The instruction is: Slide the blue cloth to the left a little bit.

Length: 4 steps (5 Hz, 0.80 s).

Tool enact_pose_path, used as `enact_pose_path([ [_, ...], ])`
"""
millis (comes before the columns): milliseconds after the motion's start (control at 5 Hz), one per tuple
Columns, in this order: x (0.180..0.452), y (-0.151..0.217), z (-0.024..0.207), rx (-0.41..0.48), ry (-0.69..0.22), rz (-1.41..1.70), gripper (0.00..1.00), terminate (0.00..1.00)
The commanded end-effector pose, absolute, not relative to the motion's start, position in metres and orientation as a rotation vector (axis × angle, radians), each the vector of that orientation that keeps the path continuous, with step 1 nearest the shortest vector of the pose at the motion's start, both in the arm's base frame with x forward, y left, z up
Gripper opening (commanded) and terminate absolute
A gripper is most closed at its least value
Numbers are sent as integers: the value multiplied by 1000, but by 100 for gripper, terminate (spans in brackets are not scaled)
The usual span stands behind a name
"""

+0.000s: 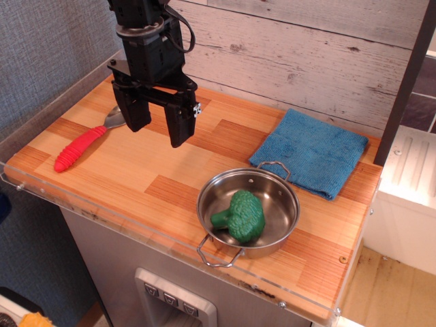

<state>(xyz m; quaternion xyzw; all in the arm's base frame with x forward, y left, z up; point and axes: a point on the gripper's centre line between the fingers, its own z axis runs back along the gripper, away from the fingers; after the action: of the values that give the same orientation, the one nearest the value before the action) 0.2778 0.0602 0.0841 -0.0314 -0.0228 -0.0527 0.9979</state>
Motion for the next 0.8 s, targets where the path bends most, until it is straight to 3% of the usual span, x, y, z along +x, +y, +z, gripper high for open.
enact_pose_path([
  [0, 278, 60, 84, -63, -46, -105, 100, 0],
  [200, 293, 42, 84, -80, -70, -133, 100, 0],
  [600, 354, -9, 88, -48, -115, -177, 100, 0],
])
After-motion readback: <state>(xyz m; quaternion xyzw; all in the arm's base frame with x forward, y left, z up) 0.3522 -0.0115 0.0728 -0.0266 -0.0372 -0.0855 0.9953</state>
